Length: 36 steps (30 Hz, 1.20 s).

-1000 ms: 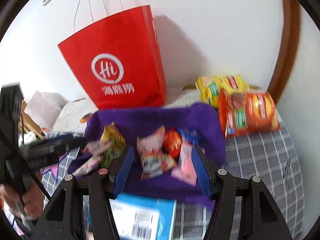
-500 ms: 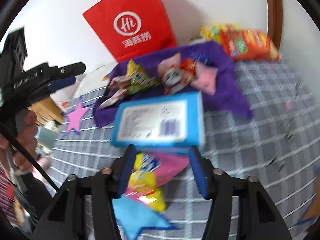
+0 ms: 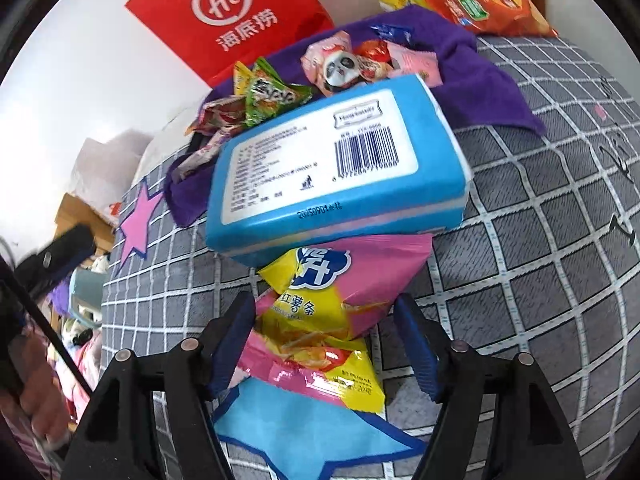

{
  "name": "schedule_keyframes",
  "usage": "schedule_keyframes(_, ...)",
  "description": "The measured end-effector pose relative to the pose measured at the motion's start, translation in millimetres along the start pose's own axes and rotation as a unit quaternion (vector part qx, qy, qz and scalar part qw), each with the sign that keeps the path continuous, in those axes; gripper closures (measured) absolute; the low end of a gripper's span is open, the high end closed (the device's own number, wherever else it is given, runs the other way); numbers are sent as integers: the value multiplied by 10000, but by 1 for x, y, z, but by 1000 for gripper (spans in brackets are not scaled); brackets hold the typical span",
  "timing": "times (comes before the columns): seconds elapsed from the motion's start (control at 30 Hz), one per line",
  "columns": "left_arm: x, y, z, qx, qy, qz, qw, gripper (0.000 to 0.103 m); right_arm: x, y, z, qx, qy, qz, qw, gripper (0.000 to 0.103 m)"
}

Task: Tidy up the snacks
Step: 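Grasp the pink-yellow chips bag with the right gripper while the left grasps the pink packet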

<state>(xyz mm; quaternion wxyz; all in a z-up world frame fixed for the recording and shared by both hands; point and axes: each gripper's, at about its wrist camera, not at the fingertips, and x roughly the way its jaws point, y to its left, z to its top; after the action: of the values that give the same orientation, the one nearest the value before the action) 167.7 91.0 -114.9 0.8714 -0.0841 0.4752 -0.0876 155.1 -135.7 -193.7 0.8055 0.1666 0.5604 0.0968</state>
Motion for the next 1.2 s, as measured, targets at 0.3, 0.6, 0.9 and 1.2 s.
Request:
schedule_keyframes(0.3,18,-6,-21,178,267,-91,9994,42,2,-9,-5,9,64,-75,10000,46)
schedule_keyframes(0.6,54,-43,-36,643,583,-169,9961,42,-39,-67,-11,-147,-253,-813,9963,46)
schedule_keyframes(0.9,88,-70,-48,1010,993,-454,9889,42,-35,-85,-18,-139,-426,-335,9984,45)
schedule_keyframes(1.2,86,-68,-65,913,1266,-926,9834,42,-35,-99,-17,119,-439,33,9990,45)
